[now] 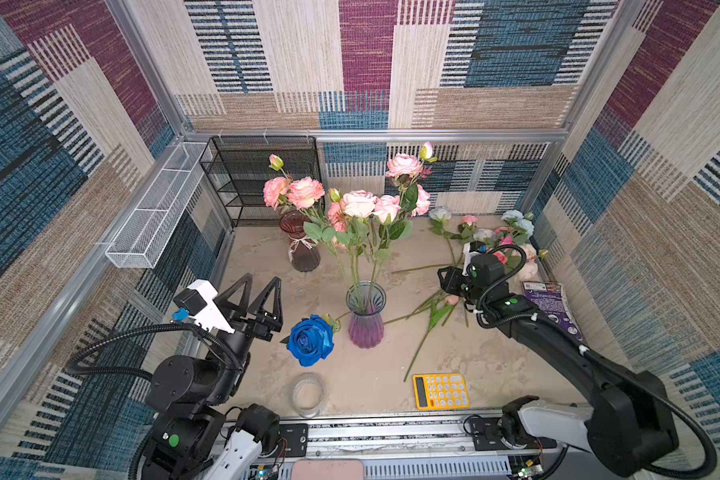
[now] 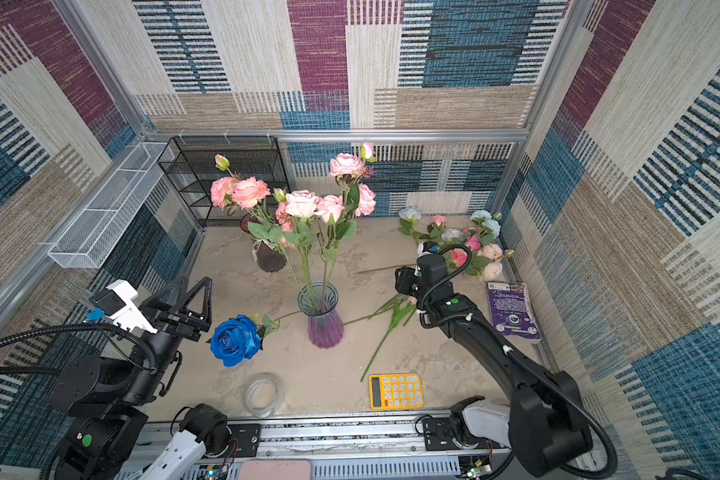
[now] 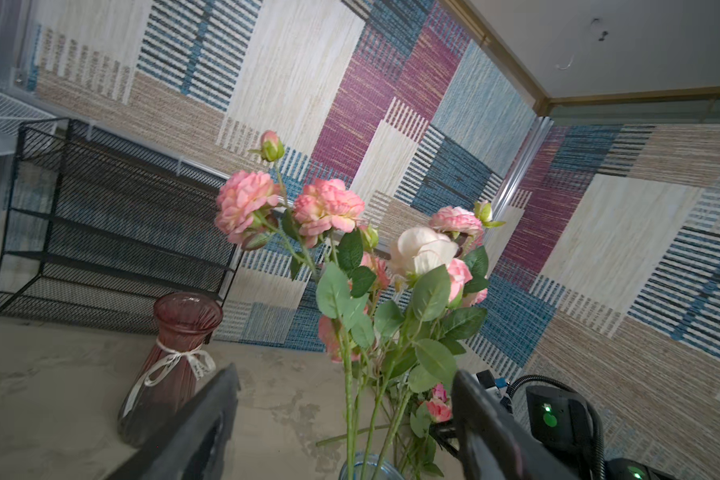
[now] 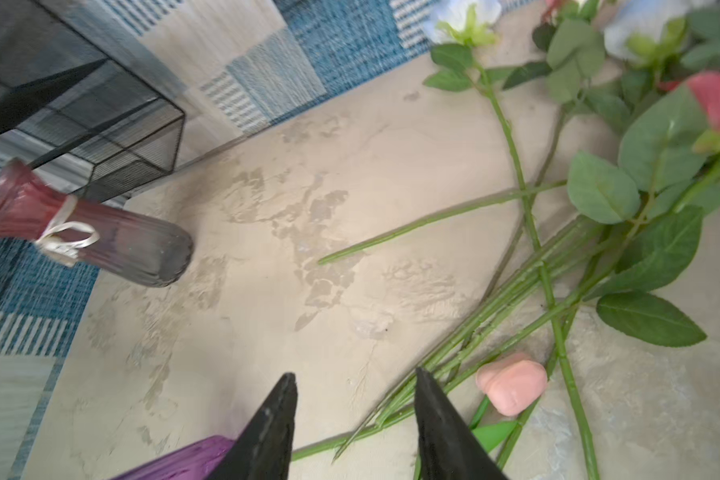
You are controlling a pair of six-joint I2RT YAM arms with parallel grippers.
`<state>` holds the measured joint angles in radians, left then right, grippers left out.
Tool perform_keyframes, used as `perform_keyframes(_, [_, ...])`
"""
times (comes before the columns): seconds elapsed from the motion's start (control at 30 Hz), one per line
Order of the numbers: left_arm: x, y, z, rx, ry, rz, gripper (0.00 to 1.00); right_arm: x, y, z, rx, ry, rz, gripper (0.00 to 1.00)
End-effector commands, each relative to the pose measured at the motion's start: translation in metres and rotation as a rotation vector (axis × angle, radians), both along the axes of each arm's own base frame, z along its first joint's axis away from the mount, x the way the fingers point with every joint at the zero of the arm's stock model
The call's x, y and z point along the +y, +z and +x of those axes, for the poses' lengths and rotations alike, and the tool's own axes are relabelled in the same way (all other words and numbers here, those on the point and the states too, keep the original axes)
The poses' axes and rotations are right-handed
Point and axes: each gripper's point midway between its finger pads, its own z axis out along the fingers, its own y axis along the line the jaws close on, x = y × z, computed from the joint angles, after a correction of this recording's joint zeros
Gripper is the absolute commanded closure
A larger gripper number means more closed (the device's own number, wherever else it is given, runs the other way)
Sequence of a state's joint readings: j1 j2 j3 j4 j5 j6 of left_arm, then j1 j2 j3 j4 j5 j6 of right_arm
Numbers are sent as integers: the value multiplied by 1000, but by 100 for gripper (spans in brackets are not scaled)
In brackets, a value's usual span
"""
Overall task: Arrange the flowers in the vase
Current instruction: 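Draw the left gripper back toward the robot while the right gripper returns to the pile, then close the right gripper on a pink rose stem in the pile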
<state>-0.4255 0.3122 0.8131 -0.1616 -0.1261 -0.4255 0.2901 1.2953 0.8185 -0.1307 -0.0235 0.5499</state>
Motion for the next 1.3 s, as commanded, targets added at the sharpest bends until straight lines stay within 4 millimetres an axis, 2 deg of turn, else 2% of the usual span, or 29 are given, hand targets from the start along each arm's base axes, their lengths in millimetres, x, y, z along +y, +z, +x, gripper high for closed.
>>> perform_keyframes(0.0, [14,-21,0,65,57,-48,17,-11,-10,30,17,-93,71,53])
perform_keyframes(0.13, [16,-34,-1,106,67,-50,12,-31,-46,59,108,-172,80,54])
perform_keyframes(0.23, [15,-41,0,133,62,-45,9,-35,-66,82,164,-208,102,57])
perform_keyframes(0.33, [14,-45,1,145,61,-43,6,-34,-80,100,202,-256,157,58])
perform_keyframes(0.5, [15,-47,-1,139,61,-48,7,-36,-94,123,254,-366,241,60])
perform_keyframes(0.77, [15,-48,-2,133,59,-44,8,-41,-125,124,346,-516,356,58])
perform_keyframes(1.03, [16,-45,-5,119,54,-51,10,-54,-138,136,364,-607,366,59])
perform_keyframes(1.17, [17,-43,-8,111,50,-56,10,-58,-154,136,401,-626,391,73])
perform_keyframes(1.27, [17,-42,-9,108,48,-57,10,-58,-148,140,371,-601,387,86])
